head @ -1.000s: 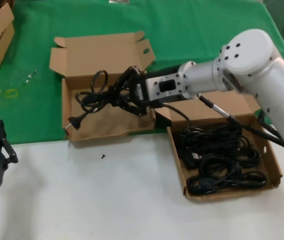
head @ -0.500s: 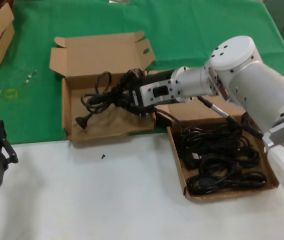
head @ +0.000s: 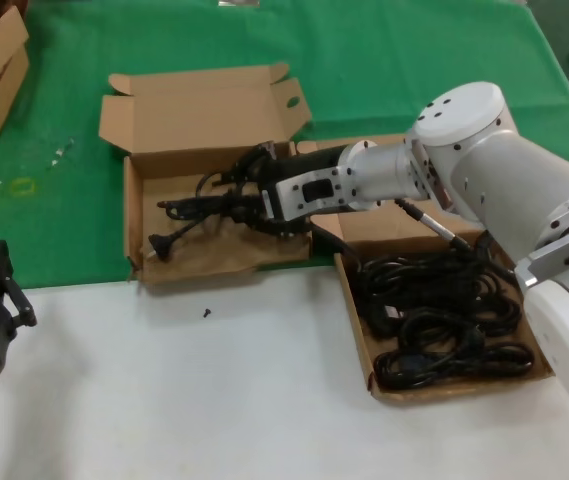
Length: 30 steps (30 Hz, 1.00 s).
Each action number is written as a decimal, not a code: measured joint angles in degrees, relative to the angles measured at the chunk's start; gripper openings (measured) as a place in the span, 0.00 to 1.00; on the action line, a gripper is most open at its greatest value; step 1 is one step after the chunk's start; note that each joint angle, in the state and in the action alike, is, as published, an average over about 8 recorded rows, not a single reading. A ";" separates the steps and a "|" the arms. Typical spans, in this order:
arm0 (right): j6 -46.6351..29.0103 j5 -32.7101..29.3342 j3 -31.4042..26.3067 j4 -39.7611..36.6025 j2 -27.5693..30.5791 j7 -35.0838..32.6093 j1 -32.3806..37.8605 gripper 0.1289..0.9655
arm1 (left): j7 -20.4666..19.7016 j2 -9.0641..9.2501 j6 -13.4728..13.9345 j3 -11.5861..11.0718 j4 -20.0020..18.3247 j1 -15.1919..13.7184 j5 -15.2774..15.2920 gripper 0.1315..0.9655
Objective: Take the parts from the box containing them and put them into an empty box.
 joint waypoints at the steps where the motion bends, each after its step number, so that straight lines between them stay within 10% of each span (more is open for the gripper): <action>1: 0.10 0.03 0.07 -0.07 -0.02 -0.15 -0.01 0.16 | 0.00 0.00 0.00 0.00 0.00 0.00 0.00 0.01; 12: -1.31 0.06 0.91 3.19 1.41 0.17 -0.84 0.34 | 0.00 0.00 0.00 0.00 0.00 0.00 0.00 0.01; 30: -4.70 -4.57 -3.69 37.48 13.65 21.23 -13.28 0.75 | 0.00 0.00 0.00 0.00 0.00 0.00 0.00 0.01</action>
